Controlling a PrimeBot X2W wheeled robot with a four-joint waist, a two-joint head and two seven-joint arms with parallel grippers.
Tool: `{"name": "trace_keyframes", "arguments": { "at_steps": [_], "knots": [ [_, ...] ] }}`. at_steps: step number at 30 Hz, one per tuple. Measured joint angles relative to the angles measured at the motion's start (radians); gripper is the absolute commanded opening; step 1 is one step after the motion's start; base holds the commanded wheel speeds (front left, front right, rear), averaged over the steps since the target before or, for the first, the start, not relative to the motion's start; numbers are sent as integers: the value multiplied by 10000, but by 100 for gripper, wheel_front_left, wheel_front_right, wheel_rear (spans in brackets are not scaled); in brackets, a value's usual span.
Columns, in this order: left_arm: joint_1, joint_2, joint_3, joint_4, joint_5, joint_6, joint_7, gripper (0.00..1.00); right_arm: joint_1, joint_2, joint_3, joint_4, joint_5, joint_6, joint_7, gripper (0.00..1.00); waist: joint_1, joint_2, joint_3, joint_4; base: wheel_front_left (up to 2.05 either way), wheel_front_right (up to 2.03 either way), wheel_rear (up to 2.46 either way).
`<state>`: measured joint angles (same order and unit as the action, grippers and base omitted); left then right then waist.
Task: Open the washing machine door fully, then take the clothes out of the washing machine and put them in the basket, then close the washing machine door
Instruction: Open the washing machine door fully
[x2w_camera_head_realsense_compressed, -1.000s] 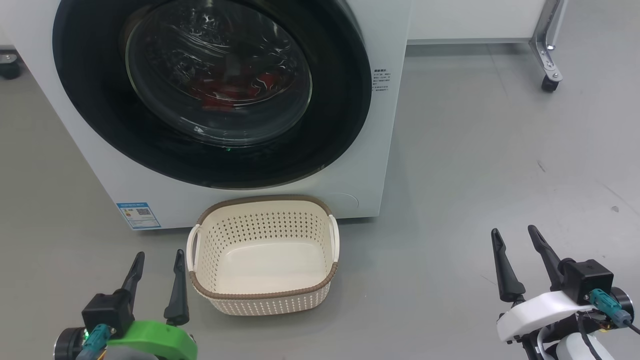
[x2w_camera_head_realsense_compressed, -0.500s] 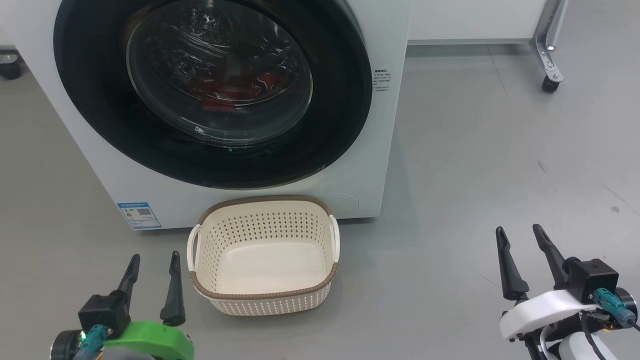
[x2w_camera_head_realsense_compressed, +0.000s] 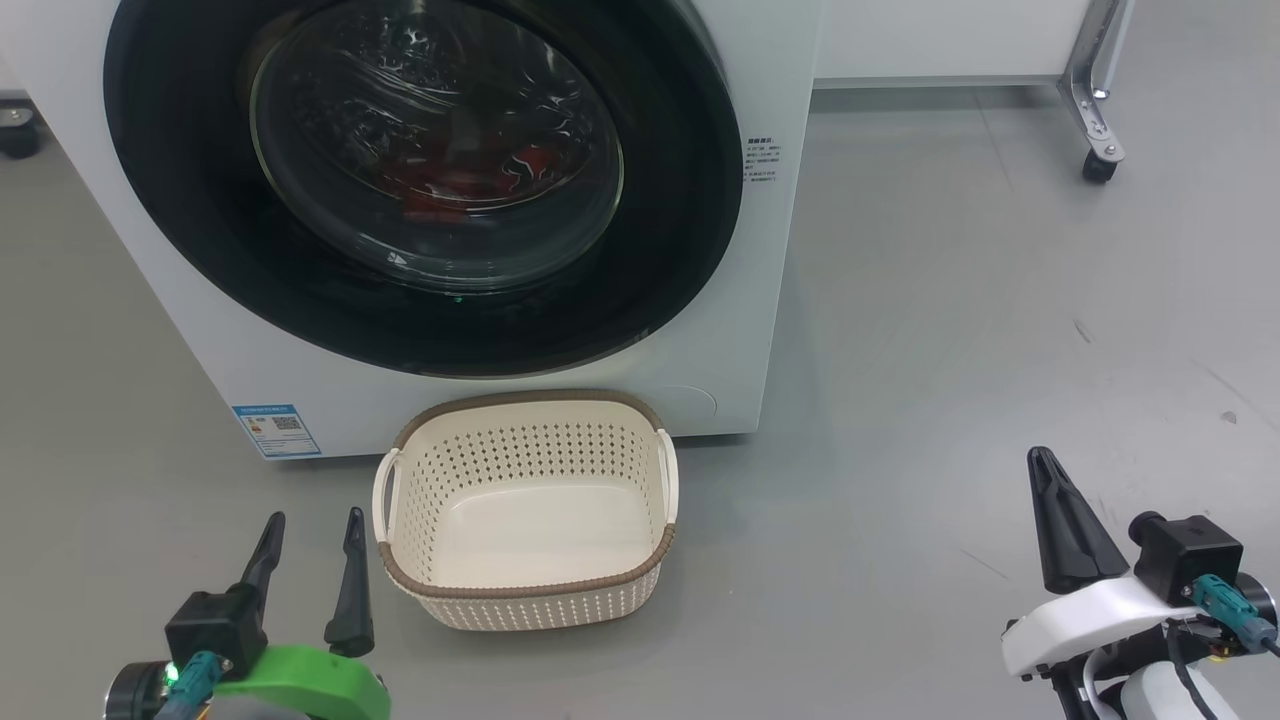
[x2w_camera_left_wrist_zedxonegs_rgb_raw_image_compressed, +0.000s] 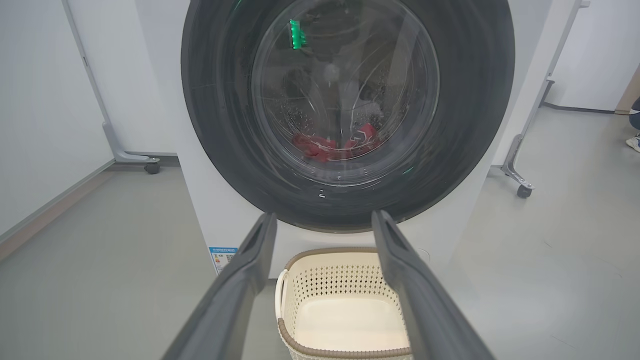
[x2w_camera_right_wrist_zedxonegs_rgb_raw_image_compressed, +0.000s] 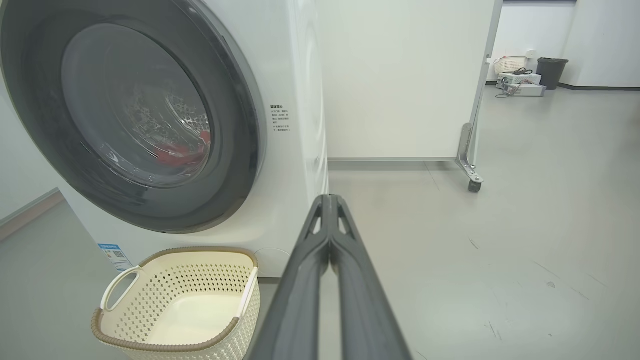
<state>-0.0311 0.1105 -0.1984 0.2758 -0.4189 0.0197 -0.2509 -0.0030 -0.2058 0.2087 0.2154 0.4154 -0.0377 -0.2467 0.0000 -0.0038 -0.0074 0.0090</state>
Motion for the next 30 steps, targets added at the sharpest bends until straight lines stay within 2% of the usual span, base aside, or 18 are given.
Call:
{"name": "trace_keyframes", "arguments": {
  "at_steps": [9,13,16,23,30],
  "knots": [
    [-1,-40,23,29,107,-77,0,100,-1,19,-119,-8,88,104,-8,0,0,0,49,12,0,0,0],
    [-8,-65,71,27,115,-84,0,100,-3,205,-359,-2,581,261,-8,0,0,0,80,27,0,0,0],
    [-13,-75,82,-23,121,-86,0,100,-6,554,-650,-13,1363,418,-8,0,0,0,156,33,0,0,0],
    [-416,-119,77,-259,245,-165,-2,100,-413,1365,-1465,-19,3758,1035,385,0,0,0,587,71,0,0,0],
    [-764,-211,71,-364,343,-180,-10,100,-1317,1515,-2226,73,6341,1312,1350,0,0,0,1107,138,0,0,0]
  ]
}}
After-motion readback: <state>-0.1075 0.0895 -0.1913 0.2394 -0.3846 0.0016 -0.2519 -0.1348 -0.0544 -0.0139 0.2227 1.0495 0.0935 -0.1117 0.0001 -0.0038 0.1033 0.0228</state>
